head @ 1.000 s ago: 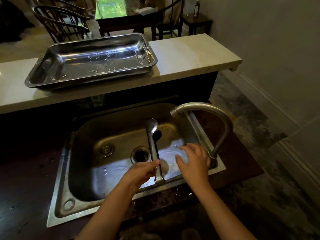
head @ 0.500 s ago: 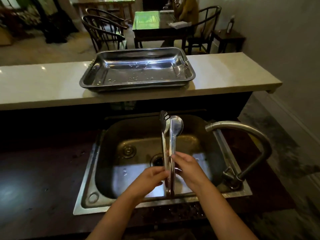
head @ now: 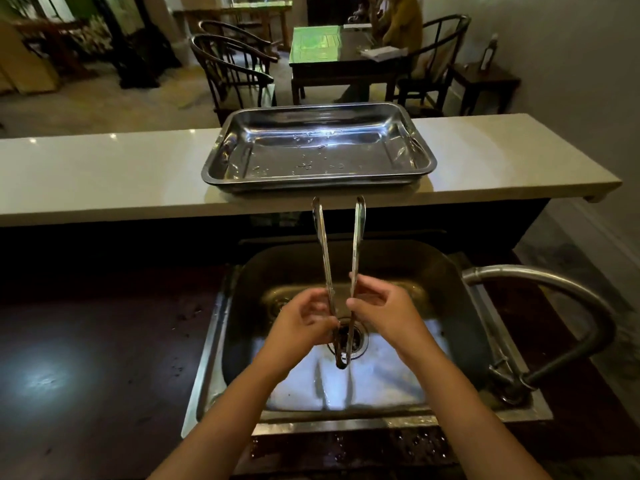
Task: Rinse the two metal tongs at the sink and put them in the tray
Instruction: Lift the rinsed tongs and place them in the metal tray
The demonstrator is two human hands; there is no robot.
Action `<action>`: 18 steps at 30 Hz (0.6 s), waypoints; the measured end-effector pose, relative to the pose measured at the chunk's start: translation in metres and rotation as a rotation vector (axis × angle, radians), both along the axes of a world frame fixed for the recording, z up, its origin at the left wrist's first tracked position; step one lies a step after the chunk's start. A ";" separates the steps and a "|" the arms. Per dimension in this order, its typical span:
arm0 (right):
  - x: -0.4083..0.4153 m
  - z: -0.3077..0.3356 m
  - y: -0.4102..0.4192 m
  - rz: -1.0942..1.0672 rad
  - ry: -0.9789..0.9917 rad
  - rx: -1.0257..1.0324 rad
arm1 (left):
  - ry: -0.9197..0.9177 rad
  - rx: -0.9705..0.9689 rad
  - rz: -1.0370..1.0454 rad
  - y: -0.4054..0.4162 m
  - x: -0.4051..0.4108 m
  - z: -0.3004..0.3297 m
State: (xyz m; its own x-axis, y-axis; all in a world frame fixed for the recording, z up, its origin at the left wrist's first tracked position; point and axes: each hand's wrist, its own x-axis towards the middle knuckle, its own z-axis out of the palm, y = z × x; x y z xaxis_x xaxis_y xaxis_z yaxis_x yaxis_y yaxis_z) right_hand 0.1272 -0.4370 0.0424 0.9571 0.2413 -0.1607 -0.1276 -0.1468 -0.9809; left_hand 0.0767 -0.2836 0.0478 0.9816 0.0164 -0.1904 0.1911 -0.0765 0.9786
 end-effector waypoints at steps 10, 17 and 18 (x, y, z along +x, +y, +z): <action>0.022 0.045 0.059 -0.167 -0.286 -0.046 | -0.249 0.094 -0.094 0.072 0.052 0.046; 0.059 0.095 0.086 -0.242 -0.208 -0.012 | -0.153 0.059 -0.184 0.099 0.103 0.096; 0.067 0.105 0.086 -0.231 -0.178 -0.009 | -0.122 0.053 -0.201 0.101 0.112 0.106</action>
